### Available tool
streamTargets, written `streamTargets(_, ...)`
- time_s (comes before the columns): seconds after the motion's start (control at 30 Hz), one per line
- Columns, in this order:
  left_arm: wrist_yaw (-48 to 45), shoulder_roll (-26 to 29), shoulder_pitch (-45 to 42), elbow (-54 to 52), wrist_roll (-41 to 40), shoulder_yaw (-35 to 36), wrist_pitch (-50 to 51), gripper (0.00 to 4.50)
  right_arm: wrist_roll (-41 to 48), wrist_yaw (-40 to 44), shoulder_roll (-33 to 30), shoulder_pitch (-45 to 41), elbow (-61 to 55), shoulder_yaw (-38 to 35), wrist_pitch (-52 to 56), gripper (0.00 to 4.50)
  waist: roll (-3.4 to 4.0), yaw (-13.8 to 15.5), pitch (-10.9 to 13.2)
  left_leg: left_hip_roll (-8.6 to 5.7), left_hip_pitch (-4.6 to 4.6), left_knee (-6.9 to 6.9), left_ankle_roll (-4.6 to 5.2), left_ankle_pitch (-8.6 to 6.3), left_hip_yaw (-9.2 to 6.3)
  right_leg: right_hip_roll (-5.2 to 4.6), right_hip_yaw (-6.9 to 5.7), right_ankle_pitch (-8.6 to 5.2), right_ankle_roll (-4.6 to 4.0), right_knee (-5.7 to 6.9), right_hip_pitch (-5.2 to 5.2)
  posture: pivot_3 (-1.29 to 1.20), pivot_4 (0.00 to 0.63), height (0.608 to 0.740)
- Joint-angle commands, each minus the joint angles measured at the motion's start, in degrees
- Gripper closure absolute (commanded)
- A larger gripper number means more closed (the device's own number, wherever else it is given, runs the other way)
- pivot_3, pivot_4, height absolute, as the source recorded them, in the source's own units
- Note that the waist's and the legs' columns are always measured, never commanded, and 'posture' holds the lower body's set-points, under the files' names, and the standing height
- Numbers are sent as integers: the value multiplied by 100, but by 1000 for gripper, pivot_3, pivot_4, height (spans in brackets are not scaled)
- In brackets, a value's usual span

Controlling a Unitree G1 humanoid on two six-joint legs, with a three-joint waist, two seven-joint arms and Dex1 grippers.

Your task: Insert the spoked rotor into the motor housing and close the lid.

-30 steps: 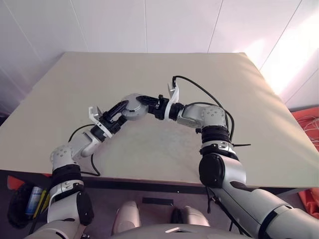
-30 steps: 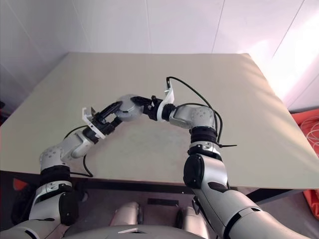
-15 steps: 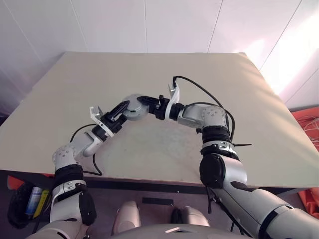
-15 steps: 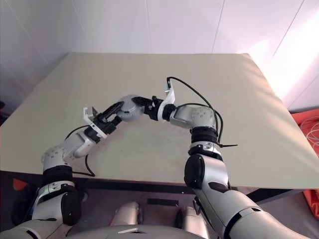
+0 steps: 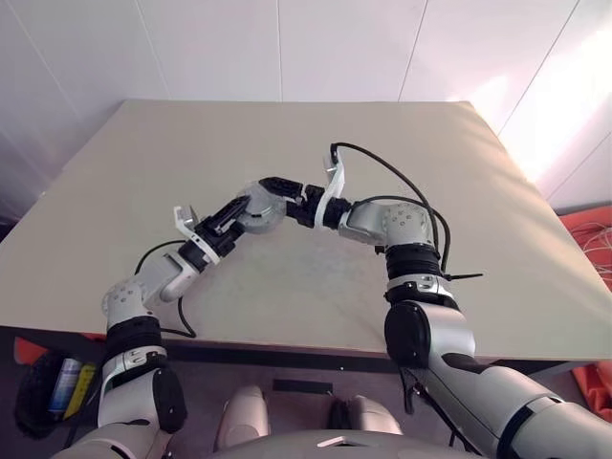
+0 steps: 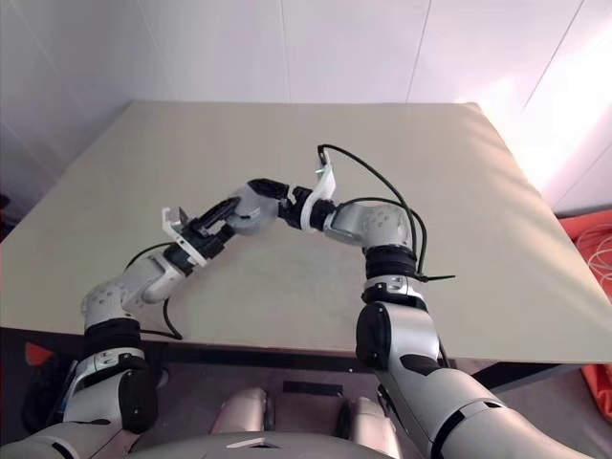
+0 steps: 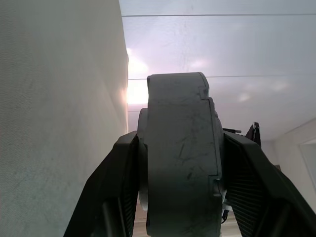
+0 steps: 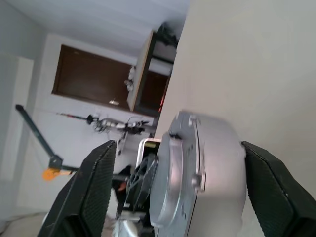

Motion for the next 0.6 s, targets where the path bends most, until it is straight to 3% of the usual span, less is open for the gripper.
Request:
streamTargets(0.03, -86, 0, -109, -364, -23, 73, -185, 2429, -107, 71, -2, -91, -136, 33, -643, 180, 0, 0, 0, 0, 0, 0, 0, 0, 0, 0, 0, 0, 0, 0, 0, 0, 0, 740)
streamTargets(0.27, -331, 8, -122, -582, 807, 594, -2051, 2429, -302, 48, -92, -104, 122, 20, -1251, 180, -3, -34, 2, 2, 0, 0, 0, 0, 0, 1, 0, 0, 0, 0, 0, 0, 0, 740)
streamTargets(0.6, -23, 459, 9, -234, 1486, 1382, -3578, 2429, -243, 79, -251, -70, 287, -37, -1084, 180, -27, -22, -1, 2, -1, 0, 3, -1, -1, 2, 0, 0, 0, -2, 0, 0, 0, 740)
